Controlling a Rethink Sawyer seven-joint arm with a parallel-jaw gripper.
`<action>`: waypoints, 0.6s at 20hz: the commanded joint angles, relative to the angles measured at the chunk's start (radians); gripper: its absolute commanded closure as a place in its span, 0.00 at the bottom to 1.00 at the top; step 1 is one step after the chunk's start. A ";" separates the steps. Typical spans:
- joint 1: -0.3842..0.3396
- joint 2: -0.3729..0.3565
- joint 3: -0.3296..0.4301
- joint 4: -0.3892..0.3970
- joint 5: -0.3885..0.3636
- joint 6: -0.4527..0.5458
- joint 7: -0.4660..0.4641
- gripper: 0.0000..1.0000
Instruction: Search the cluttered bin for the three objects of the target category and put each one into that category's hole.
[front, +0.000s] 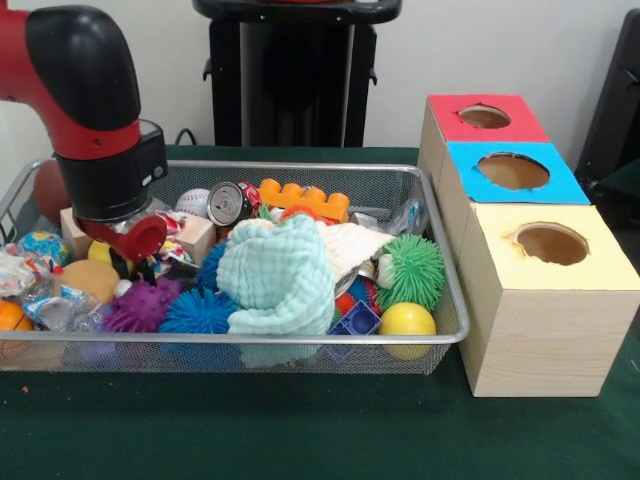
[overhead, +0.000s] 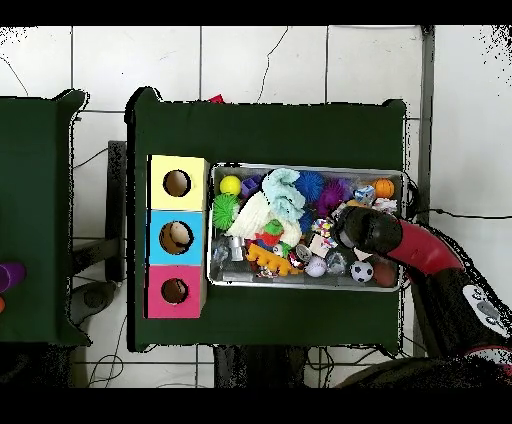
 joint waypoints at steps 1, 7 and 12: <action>-0.145 0.010 0.019 -0.110 -0.208 0.111 -0.416 0.00; -0.092 -0.104 -0.015 -0.009 -0.204 0.131 -0.235 0.00; -0.041 -0.226 -0.046 0.062 -0.157 0.229 -0.173 0.00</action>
